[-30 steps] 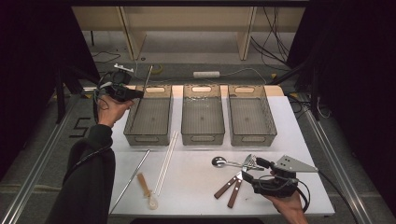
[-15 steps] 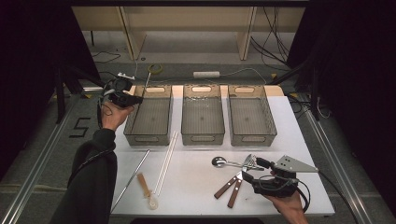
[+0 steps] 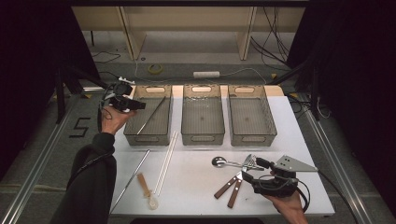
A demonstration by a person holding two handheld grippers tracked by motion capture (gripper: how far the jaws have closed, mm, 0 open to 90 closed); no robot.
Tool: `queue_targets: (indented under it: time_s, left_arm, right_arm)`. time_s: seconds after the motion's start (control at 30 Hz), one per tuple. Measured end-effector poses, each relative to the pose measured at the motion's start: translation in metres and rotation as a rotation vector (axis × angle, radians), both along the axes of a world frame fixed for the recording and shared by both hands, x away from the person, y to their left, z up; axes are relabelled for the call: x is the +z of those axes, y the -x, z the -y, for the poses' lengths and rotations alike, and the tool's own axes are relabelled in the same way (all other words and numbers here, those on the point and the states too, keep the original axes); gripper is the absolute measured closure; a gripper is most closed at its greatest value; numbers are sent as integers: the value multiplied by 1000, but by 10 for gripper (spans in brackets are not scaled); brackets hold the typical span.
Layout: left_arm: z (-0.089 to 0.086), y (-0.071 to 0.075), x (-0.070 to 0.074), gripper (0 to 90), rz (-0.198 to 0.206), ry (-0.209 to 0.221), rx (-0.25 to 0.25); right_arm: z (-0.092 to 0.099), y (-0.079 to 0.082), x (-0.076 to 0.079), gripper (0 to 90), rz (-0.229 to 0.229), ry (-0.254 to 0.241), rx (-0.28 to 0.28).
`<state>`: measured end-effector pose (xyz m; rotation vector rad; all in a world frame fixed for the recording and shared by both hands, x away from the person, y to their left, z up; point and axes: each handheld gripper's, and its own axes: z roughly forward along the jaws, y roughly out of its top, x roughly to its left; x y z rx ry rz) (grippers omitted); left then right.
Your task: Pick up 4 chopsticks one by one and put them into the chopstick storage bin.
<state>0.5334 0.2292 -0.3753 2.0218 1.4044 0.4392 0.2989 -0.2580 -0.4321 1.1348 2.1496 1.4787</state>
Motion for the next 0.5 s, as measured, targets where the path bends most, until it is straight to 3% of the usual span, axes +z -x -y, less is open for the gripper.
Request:
queue_targets:
  time_s: [0.07,0.17,0.5]
  left_arm:
    - [1,4,2,359,-8,11,-4]
    - [0,9,5,311,-19,14,-8]
    - [-6,36,8,271,-71,42,-24]
  right_arm:
    - [0,0,0,214,-4,0,-1]
    - [0,0,0,214,-4,0,0]
    - [0,0,0,214,1,-1,-2]
